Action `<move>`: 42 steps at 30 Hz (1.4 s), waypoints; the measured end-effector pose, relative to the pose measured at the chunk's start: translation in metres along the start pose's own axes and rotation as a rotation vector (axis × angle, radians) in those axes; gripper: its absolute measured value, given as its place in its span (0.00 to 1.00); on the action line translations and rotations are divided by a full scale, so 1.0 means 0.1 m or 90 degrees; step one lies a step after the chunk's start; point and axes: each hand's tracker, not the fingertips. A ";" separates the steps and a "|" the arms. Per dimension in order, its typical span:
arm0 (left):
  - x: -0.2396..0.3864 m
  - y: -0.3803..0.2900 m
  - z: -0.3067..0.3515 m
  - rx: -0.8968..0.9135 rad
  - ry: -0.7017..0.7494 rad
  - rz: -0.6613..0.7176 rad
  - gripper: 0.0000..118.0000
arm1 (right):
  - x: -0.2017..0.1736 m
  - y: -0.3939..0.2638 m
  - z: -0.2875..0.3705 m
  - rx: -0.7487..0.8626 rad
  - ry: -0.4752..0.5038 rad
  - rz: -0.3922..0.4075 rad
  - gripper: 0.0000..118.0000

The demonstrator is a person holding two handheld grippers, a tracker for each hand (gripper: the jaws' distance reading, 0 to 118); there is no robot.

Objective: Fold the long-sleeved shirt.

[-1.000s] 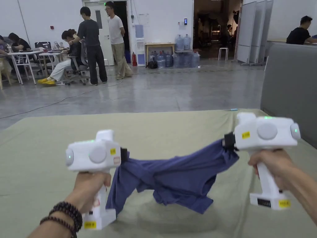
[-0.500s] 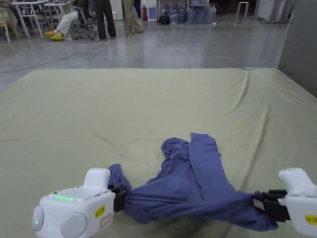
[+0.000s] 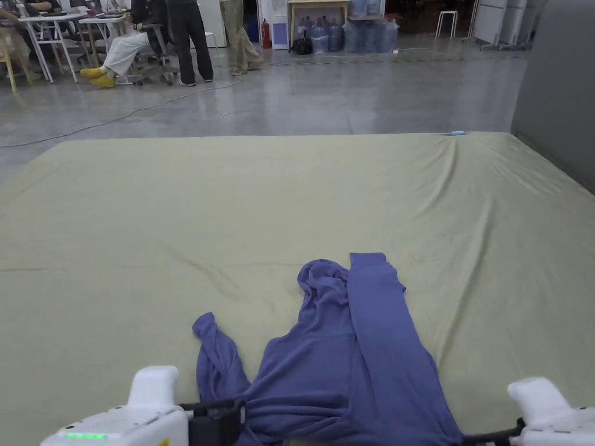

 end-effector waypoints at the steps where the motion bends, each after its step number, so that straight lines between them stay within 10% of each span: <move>1: -0.01 0.06 0.12 0.026 -0.010 0.006 1.00 | 0.01 0.03 0.11 0.026 0.004 -0.012 0.90; 4: -0.03 0.12 0.33 0.052 0.030 0.006 0.84 | -0.02 0.05 0.30 0.035 -0.003 -0.047 0.71; 6: -0.05 0.11 0.34 0.052 0.041 -0.003 0.00 | -0.04 0.00 0.27 0.039 -0.016 -0.049 0.00; 13: 0.01 -0.01 0.19 0.031 0.026 0.019 0.00 | 0.01 -0.04 0.16 0.006 0.002 -0.044 0.00; 14: 0.04 -0.02 0.14 0.037 0.030 0.015 0.07 | 0.02 -0.04 0.15 0.006 0.004 -0.045 0.00; 16: 0.05 0.00 0.03 0.018 0.049 0.008 0.69 | -0.03 -0.05 0.16 0.006 0.002 -0.046 0.00; 17: 0.06 -0.01 -0.06 -0.022 0.054 0.014 0.76 | -0.01 -0.04 0.15 0.005 0.003 -0.046 0.00; 22: 0.07 -0.10 -0.47 -0.077 0.072 0.013 0.73 | -0.01 -0.06 0.13 -0.001 -0.001 -0.046 0.00; 25: 0.05 -0.20 -0.51 -0.079 0.071 0.007 0.31 | -0.02 -0.09 0.12 -0.005 -0.001 -0.048 0.00; 29: -0.02 -0.23 -0.52 -0.071 -0.001 0.026 0.00 | -0.02 -0.09 0.06 -0.022 -0.006 -0.040 0.00; 34: -0.04 -0.20 -0.46 -0.062 -0.014 0.028 0.00 | 0.01 0.00 0.00 -0.014 -0.014 -0.040 0.00; 35: -0.03 -0.20 -0.44 -0.058 -0.014 0.028 0.00 | 0.03 0.02 -0.01 -0.009 -0.015 -0.042 0.06; 37: -0.02 -0.20 -0.39 -0.056 -0.016 0.031 0.00 | 0.06 0.06 -0.13 -0.028 -0.020 -0.044 0.64; 38: -0.01 -0.19 -0.38 -0.055 -0.017 0.034 0.00 | 0.06 0.06 -0.19 -0.048 -0.021 -0.039 0.74; 42: 0.02 -0.18 -0.32 -0.050 -0.023 0.033 0.00 | 0.00 0.00 -0.44 -0.108 -0.011 -0.006 0.66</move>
